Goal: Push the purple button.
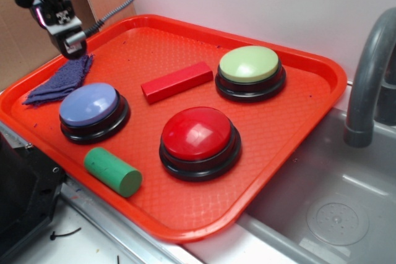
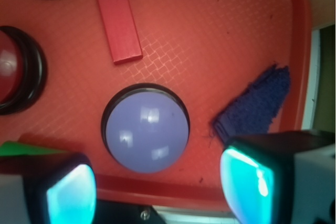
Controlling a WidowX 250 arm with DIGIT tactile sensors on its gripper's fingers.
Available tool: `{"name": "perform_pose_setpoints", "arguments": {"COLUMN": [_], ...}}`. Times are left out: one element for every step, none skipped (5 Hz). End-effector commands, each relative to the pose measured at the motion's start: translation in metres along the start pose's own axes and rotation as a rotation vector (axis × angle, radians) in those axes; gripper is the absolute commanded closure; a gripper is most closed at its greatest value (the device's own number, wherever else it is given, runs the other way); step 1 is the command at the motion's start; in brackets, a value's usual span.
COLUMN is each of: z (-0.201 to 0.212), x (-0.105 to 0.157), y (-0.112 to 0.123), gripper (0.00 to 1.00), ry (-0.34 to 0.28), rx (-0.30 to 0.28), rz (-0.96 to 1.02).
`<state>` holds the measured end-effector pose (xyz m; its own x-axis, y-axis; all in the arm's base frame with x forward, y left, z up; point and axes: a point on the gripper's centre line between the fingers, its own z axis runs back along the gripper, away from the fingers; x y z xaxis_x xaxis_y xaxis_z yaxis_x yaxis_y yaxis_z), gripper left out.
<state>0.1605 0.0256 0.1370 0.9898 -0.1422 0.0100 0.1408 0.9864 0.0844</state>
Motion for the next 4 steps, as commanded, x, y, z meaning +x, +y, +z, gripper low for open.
{"name": "perform_pose_setpoints", "arguments": {"z": [0.03, 0.035, 0.039, 0.048], "x": [0.01, 0.011, 0.012, 0.012], "y": [0.003, 0.001, 0.001, 0.005], "gripper": [0.0, 0.0, 0.0, 0.0], "ry": [-0.06, -0.053, -0.053, -0.088], "rx": [0.018, 0.01, -0.006, -0.049], "rz": [0.008, 0.006, 0.016, 0.032]}}
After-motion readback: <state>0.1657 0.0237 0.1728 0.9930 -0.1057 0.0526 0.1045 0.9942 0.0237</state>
